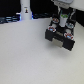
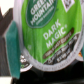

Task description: Open the kcup holder, insert the kcup into the holder, and close the kcup holder

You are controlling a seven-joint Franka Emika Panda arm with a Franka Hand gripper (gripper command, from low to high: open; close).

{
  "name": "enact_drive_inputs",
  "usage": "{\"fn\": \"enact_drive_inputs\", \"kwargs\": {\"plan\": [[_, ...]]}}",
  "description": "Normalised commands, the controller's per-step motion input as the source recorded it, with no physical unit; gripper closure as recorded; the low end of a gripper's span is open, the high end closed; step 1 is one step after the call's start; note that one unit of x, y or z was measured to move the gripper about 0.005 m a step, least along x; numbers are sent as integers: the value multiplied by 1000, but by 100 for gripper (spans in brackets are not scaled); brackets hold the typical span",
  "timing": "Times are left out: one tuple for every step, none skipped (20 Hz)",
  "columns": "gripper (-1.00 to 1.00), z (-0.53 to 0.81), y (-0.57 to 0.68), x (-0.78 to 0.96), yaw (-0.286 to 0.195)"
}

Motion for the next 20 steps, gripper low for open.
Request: {"fn": "enact_drive_inputs", "kwargs": {"plan": [[100, -297, -45, -35, 14], [100, -311, -52, -42, 24], [100, -305, -46, -44, 20], [100, -286, -32, -41, 17], [100, -284, -26, -34, 13], [100, -282, -20, -35, 7], [100, -270, -36, 5, 0], [100, -337, -49, -13, -5], [100, -293, -34, 14, -3], [100, -321, -26, 13, 1], [100, -336, 1, 6, 5], [100, -279, -2, 12, 6], [100, -165, 1, -4, -1], [100, -80, -9, 0, -2], [100, 0, -31, 34, 0], [100, 14, -71, 0, -7], [100, 120, -137, 0, -31], [100, 140, -140, -11, -54], [100, 163, -126, -3, -57], [100, 74, -46, 0, -23]]}}
